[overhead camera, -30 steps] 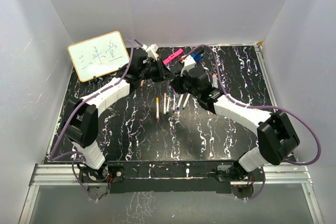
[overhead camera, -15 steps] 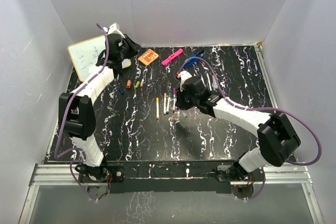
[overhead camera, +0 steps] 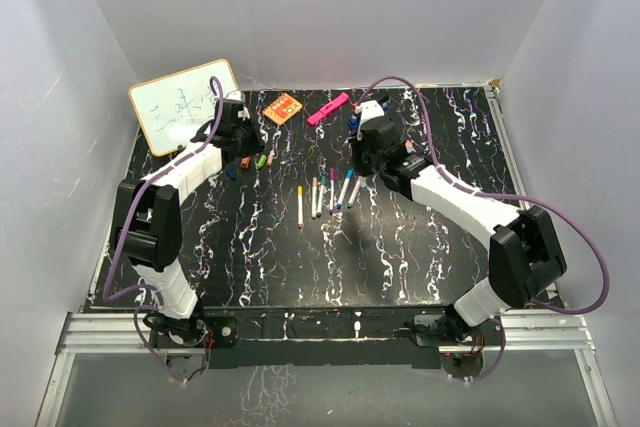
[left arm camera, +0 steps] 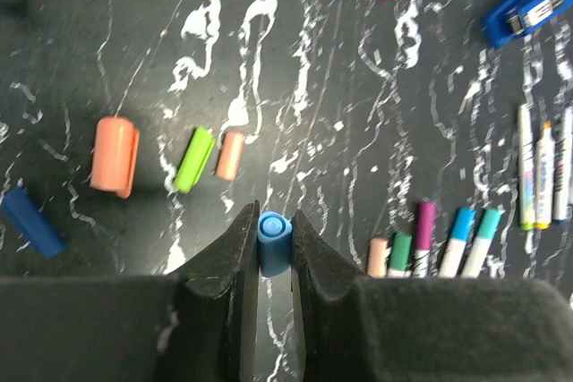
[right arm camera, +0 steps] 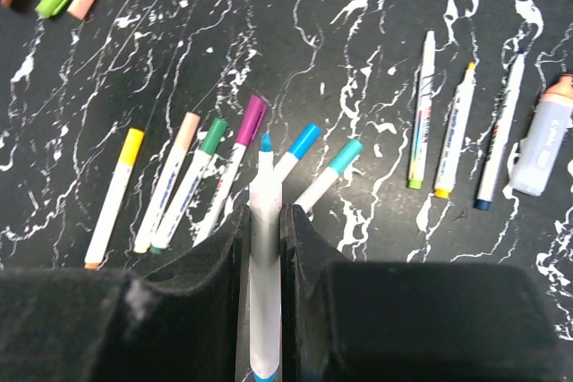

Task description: Open the pen caps

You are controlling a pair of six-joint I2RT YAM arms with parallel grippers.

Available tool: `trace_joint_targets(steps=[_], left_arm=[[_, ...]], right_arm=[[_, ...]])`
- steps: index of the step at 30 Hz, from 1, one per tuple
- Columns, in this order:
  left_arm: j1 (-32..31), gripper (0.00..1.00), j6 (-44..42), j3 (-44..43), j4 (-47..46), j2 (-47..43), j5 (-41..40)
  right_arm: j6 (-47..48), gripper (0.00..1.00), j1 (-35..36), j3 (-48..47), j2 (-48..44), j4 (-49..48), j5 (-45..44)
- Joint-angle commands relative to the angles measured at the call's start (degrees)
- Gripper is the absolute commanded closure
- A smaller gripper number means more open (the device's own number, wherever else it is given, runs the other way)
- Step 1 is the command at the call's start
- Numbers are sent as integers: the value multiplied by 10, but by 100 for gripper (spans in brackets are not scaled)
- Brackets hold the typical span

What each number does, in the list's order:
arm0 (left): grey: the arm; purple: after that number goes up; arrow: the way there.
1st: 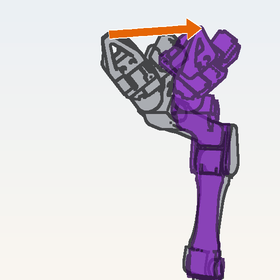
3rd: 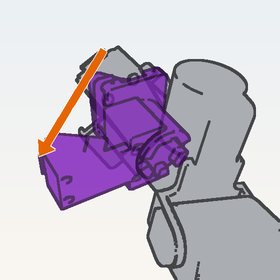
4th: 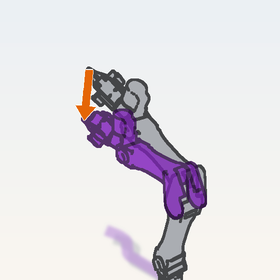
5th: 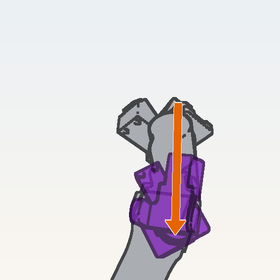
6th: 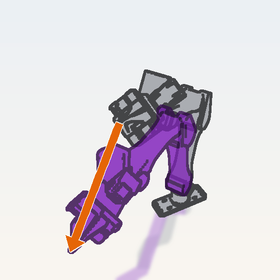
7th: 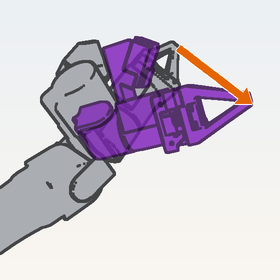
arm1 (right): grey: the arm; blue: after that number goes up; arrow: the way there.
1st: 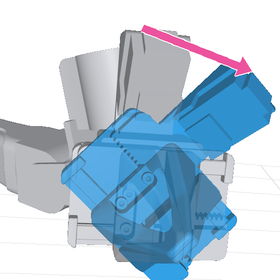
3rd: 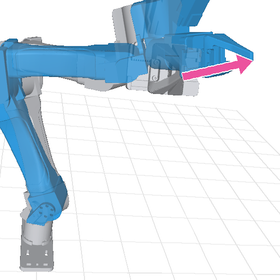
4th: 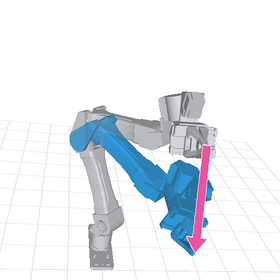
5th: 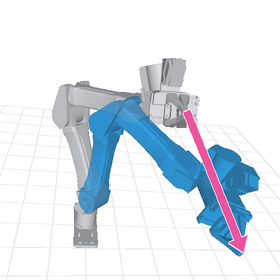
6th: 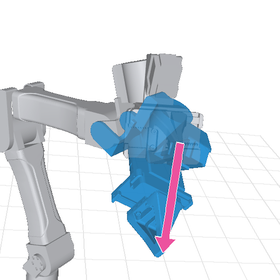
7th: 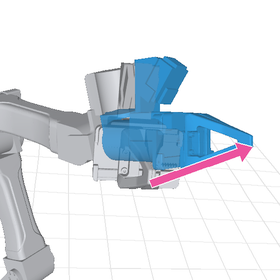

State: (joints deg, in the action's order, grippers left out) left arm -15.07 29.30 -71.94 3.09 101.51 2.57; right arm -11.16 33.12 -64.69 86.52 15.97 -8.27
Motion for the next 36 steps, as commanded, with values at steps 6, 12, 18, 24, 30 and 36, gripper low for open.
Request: trace_joint_targets(steps=[6,12,18,24,30,36], left_arm=[[1,100,-58,18,38,-43,-9],[-13,100,-69,-25,56,5,-16],[-26,100,-75,-78,75,63,-22],[-36,100,-82,-126,94,112,-28],[-40,100,-85,-151,107,143,-38],[-43,100,-89,-169,119,169,-46]], right_arm=[[11,100,-25,-31,27,-7,-30],[10,100,-51,-44,47,-9,-25],[13,100,-76,-51,63,-17,-10],[17,100,-96,-57,78,-23,-4],[27,100,-111,-67,103,-27,6],[49,100,-115,-78,129,-47,7]])
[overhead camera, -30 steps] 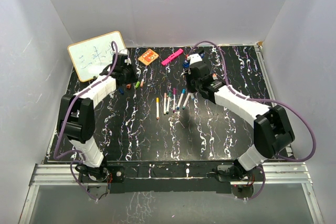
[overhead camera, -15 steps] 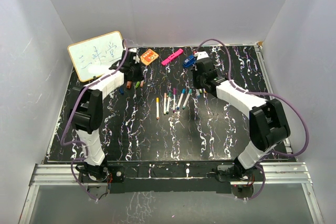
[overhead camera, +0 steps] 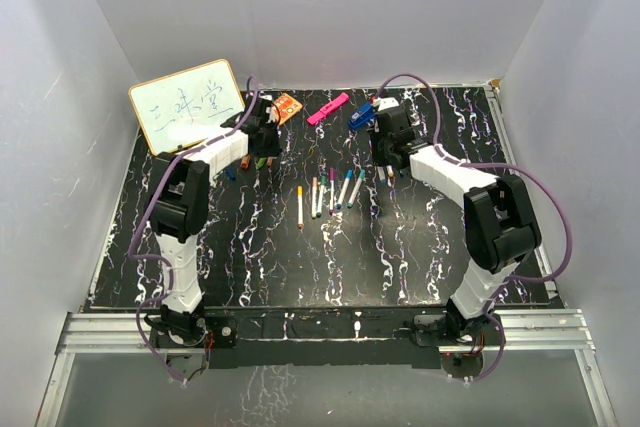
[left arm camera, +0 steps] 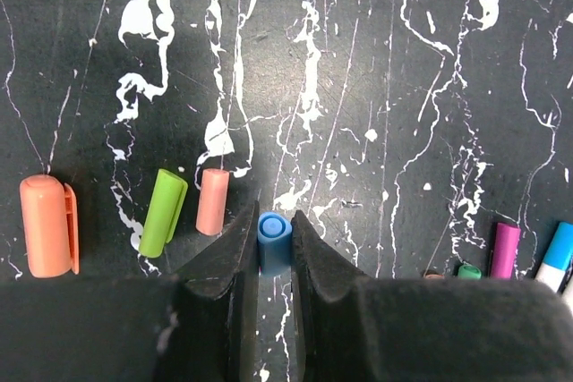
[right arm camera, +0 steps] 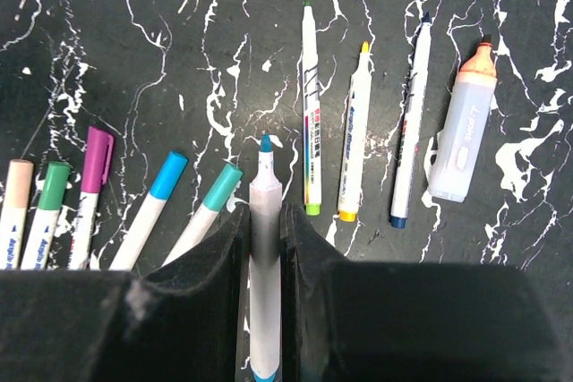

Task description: Open the pen caps

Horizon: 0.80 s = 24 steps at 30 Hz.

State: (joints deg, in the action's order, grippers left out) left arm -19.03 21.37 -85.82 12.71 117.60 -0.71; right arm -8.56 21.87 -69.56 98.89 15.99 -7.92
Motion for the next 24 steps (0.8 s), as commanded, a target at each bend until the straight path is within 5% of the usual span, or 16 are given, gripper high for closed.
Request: trace_joint_targets(steps=[1,24], left_arm=[[-4,100,-10,-32,24,12,-16],[-10,93,-20,-59,64,46,-37]], right_arm=[[27,100,-3,-29,19,-54,3],[75,100,-4,-127,155,-59,-10]])
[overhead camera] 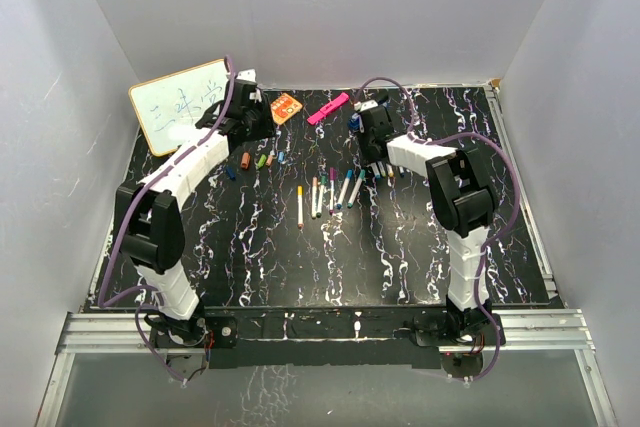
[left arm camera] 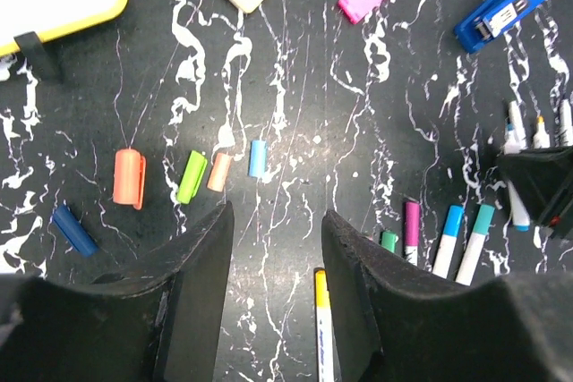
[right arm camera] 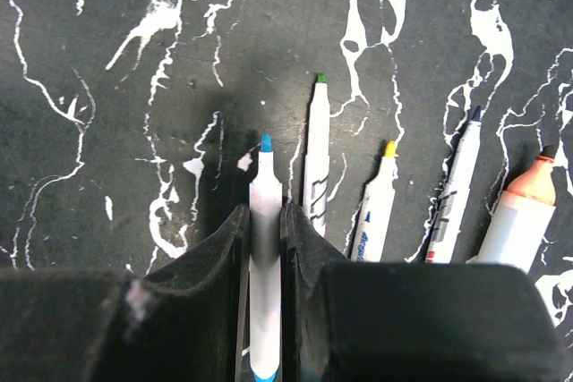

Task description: Open the pen caps

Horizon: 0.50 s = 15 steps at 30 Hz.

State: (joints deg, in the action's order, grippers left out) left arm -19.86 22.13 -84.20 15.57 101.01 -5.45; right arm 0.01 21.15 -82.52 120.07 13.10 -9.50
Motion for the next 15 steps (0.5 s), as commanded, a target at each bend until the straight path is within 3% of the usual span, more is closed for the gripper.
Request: trace_joint_targets(steps=[1,15], left_arm=[[-2,57,5,19,9,-33,-7],[-2,57,5,22,16,-43,-13]], right_arm=[[3,100,-14,-15,3,-12,-5],[5,100,-38,-2,0,-12,-2]])
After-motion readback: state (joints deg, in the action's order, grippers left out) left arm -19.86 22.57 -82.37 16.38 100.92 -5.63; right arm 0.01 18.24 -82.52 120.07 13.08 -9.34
